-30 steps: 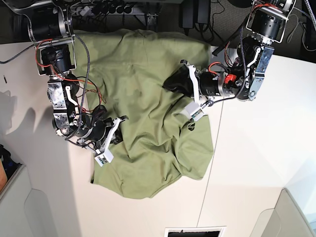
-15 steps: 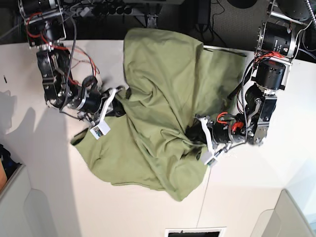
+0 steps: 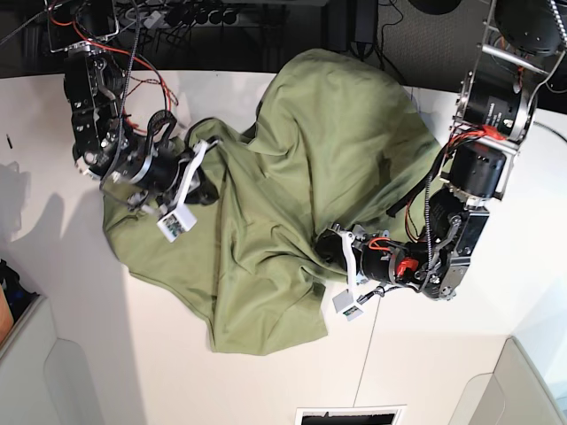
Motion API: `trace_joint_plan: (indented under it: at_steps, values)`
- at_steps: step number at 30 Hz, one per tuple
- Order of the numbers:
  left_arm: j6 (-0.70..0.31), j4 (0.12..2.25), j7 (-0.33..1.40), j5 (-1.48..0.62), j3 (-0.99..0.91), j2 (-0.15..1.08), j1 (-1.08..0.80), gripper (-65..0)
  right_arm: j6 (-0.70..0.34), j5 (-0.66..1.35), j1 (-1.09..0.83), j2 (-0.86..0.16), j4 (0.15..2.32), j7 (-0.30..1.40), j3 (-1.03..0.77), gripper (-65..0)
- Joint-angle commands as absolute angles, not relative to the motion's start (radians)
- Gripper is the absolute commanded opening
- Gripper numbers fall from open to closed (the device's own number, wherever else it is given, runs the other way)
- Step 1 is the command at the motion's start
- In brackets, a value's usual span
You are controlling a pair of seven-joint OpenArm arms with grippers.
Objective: Layout the t-shirt on the table in an organized manner, then fold the t-shirt properly
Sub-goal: 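Pull the left gripper back across the shirt, dragging the fabric along, then pull both grippers apart to spread the shirt flat on the table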
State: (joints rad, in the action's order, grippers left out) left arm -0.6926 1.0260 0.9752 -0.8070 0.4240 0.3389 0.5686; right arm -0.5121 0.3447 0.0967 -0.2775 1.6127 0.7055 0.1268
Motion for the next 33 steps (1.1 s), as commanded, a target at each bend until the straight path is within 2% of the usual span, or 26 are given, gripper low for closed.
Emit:
trace_joint_plan:
  at_steps: [1,5,9,15,18,23,29,33]
  values:
    - [-0.698,1.075,0.971,-0.859,0.415,0.372,0.6,-58.9,-0.511,0.35,0.129,-0.282,1.628,0.682,0.109,-65.0]
    - [-0.698,1.161,0.988,-0.939,0.415,0.468,0.555,-58.9,-0.493,0.319,0.204,-0.282,1.594,0.68,0.084,-65.0]
    - [-0.698,1.172,0.988,-0.939,0.415,0.529,0.473,-59.0,-0.494,0.296,0.288,-0.282,1.451,0.63,0.084,-65.0]
    - [-0.698,1.171,0.984,-0.937,0.411,0.566,0.351,-59.0,-0.528,0.249,0.41,-0.276,1.166,0.55,0.087,-65.0]
    - [-0.698,1.17,0.934,-0.849,0.411,0.565,0.318,-59.0,-0.531,0.231,0.424,-0.283,1.098,0.552,0.087,-65.0]
    - [-0.698,1.169,0.759,-0.585,0.411,0.565,0.331,-59.0,-0.528,0.241,0.384,-0.327,1.1,0.58,0.087,-65.0]
    - [-0.698,1.156,0.752,-0.554,0.411,0.561,0.426,-59.0,-0.527,0.282,0.27,-0.399,1.197,0.587,0.087,-65.0]
    - [-0.698,1.097,0.733,-0.5,0.411,0.525,0.506,-59.0,-0.527,0.348,0.158,-0.407,1.326,0.643,0.087,-65.0]
